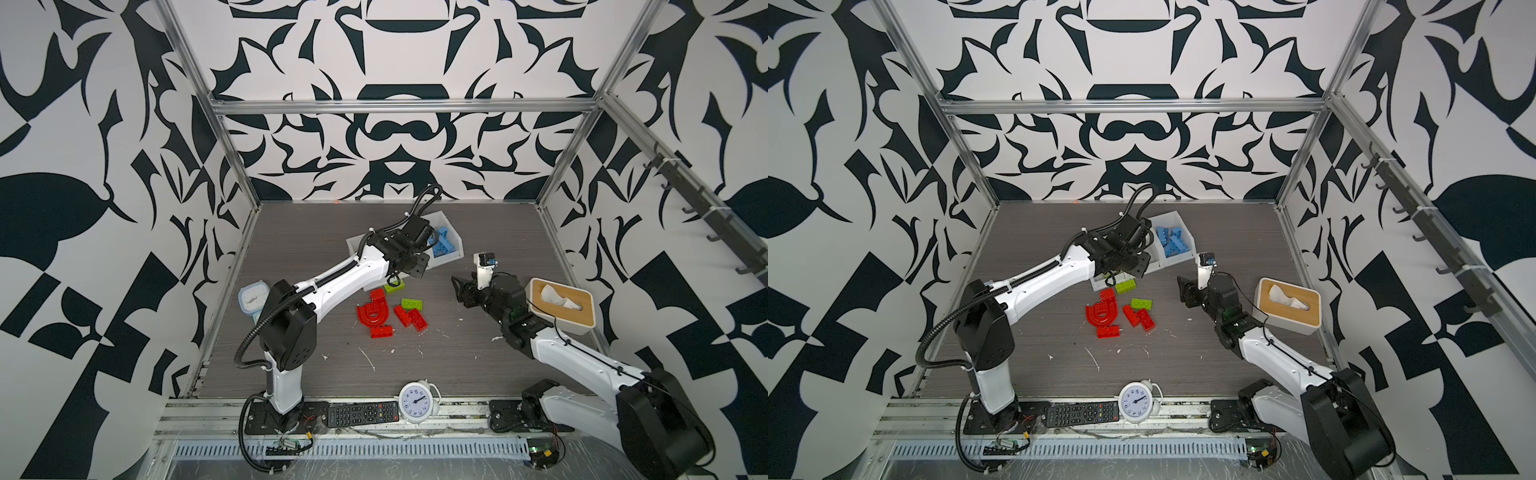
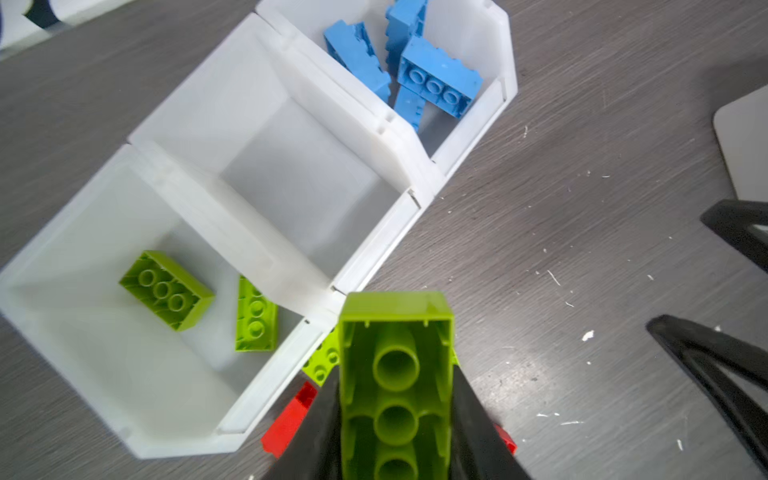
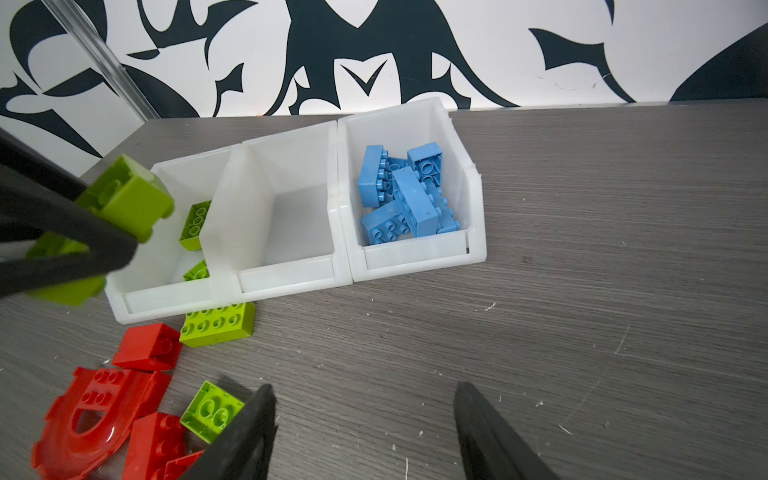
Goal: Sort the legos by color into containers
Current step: 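Carry the green brick into the compartment nearest the left arm and release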
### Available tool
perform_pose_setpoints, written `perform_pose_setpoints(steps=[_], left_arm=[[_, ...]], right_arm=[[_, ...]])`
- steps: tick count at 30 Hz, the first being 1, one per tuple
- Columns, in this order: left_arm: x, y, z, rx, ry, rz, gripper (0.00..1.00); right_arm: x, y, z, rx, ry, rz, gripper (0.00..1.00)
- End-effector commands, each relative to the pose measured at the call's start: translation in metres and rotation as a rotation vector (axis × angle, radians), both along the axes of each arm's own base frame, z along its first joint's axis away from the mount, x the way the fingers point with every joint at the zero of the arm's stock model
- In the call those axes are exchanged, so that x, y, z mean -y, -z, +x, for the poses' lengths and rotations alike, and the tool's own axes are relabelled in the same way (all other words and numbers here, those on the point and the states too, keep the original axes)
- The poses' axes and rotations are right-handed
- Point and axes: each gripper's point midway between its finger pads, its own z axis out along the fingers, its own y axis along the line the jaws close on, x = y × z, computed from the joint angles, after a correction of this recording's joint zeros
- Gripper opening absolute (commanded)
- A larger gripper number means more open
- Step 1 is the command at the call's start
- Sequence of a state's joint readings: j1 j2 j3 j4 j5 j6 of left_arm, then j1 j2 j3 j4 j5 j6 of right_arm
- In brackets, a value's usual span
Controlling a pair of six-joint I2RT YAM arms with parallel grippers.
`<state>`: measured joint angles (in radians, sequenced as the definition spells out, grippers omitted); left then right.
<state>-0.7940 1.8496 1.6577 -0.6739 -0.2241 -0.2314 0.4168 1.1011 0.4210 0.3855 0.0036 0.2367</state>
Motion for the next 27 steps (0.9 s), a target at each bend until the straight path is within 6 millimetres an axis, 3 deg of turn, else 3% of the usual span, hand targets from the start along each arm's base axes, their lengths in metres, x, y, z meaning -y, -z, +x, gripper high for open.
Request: perform_pose_setpoints(steps=[1, 11, 18, 27], left_arm=[[-0.034, -0.017, 0.022, 0.033, -0.05, 0.036, 0.29], [-0.085, 0.02, 0.072, -0.046, -0.165, 0.013, 0.28], [-0.084, 0.054, 0.087, -0.102, -0.189, -0.011, 0.28], [-0.092, 0.078, 0.096, -0.151, -0.218, -0.016, 0.27]], right_arm=[[-0.004, -0.01, 0.003, 0.026, -0.009, 0.017, 0.7], [-0.008, -0.004, 0.006, 0.0, -0.023, 0.011, 0.7], [-0.01, -0.001, 0.006, -0.009, -0.029, 0.01, 0.7], [-0.012, -0.002, 0.005, -0.01, -0.041, 0.012, 0.7]])
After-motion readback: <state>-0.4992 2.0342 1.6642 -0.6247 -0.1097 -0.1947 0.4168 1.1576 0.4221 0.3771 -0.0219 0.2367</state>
